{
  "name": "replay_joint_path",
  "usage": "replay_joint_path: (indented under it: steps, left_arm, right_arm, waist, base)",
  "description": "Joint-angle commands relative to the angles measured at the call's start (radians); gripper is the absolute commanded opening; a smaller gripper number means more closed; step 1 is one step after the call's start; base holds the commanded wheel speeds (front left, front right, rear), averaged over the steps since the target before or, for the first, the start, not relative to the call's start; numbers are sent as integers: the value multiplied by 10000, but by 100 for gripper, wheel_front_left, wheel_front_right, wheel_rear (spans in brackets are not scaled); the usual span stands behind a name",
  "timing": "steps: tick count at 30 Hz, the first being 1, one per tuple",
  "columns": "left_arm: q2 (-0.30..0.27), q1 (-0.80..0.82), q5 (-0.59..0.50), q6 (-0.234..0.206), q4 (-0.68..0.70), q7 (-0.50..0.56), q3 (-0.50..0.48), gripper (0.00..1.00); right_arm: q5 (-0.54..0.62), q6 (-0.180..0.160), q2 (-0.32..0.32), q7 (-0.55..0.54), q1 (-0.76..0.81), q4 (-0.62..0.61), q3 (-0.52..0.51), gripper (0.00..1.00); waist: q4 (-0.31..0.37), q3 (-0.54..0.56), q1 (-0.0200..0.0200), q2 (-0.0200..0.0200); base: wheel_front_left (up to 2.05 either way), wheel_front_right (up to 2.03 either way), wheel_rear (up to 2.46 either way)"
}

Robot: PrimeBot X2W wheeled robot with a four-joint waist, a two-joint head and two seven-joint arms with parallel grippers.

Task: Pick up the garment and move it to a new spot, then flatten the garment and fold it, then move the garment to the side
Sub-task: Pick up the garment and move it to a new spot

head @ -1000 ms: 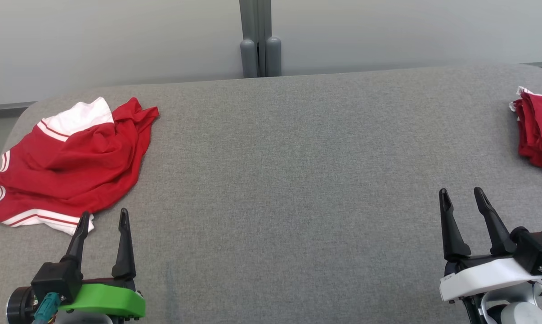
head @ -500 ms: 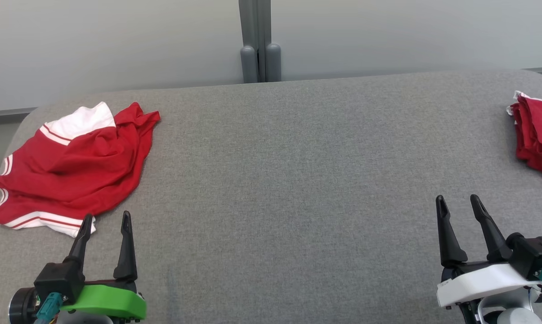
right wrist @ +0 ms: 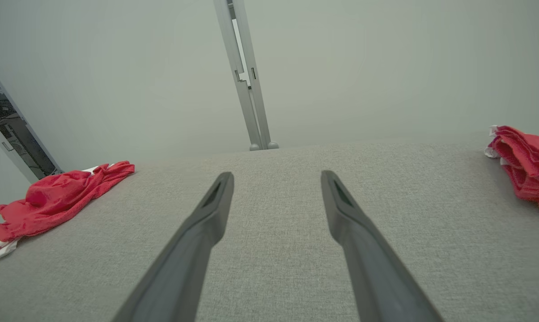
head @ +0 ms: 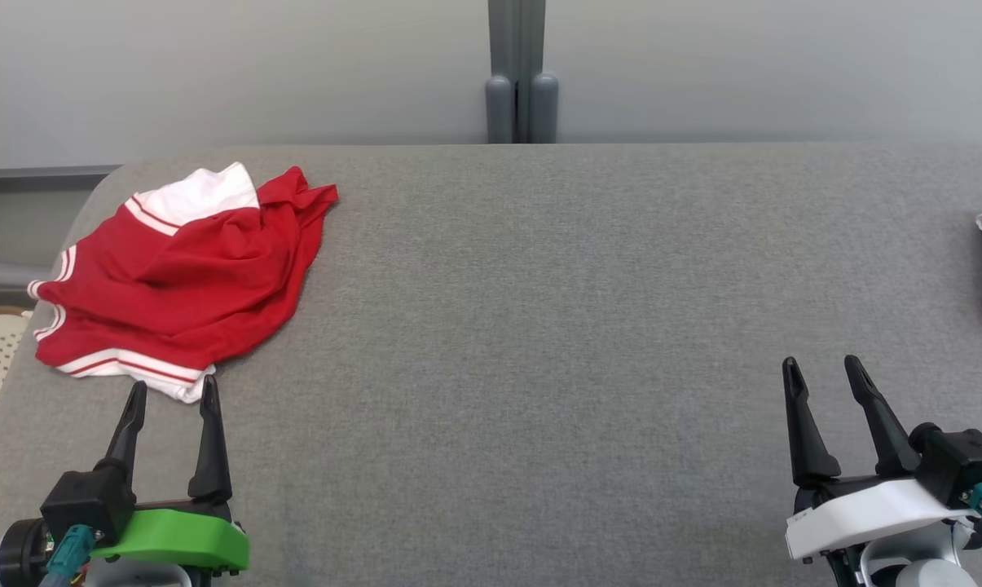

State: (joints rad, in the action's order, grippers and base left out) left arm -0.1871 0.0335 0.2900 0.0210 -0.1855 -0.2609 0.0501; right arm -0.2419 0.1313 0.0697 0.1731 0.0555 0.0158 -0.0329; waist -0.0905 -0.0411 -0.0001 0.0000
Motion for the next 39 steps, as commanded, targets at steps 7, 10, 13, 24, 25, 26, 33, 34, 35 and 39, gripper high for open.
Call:
replay_joint_path:
  steps: [7, 10, 13, 24, 25, 26, 33, 34, 35, 39]
  left_arm:
    - [-167, 62, 127, -130, 20, -12, -163, 100]
    - [-185, 65, 166, -191, 39, -13, -218, 100]
    - [-203, 40, 206, -230, 48, -18, -266, 100]
    - [-241, -301, 333, -392, 189, -29, -381, 100]
    - [-236, -324, 334, -396, 204, -30, -375, 100]
    - [-239, -354, 335, -402, 227, -31, -375, 100]
    - [-251, -451, 414, -473, 277, -35, -401, 100]
    - [-250, -457, 421, -476, 277, -35, -403, 100]
    - [-253, -454, 425, -489, 270, -36, -404, 100]
    - [-276, -287, 471, -480, 274, -38, -410, 100]
  right_arm:
    - [10, -12, -3, -58, -30, 5, 188, 100]
    - [13, -13, 41, -94, -95, 5, 234, 100]
    - [5, -12, 71, -106, -125, 35, 274, 100]
    - [-9, -12, 114, -178, -207, 94, 418, 100]
    - [-11, -12, 111, -173, -206, 104, 427, 100]
    - [-6, -12, 107, -179, -212, 105, 444, 100]
    - [29, -12, 88, -173, -195, 138, 566, 100]
    - [23, -12, 96, -173, -201, 147, 581, 100]
    - [11, -12, 101, -175, -211, 156, 595, 100]
    - [-8, -12, 120, -184, -266, 177, 586, 100]
  waist:
    - [-1261, -158, 1, 0]
    - [-1739, -236, 1, 0]
    - [-2198, -258, 1, 0]
    - [-3483, -302, 1, 0]
    - [-3569, -296, 1, 0]
    - [-3617, -304, 1, 0]
    - [-3780, -300, 1, 0]
    - [-3769, -291, 1, 0]
    - [-3744, -281, 1, 0]
    - [-3542, -321, 1, 0]
  base:
    - [0, 0, 0]
    - [0, 0, 0]
    - [0, 0, 0]
    - [0, 0, 0]
    - [0, 0, 0]
    - [0, 0, 0]
    - [0, 0, 0]
    - [0, 0, 0]
    - [0, 0, 0]
    - [0, 0, 0]
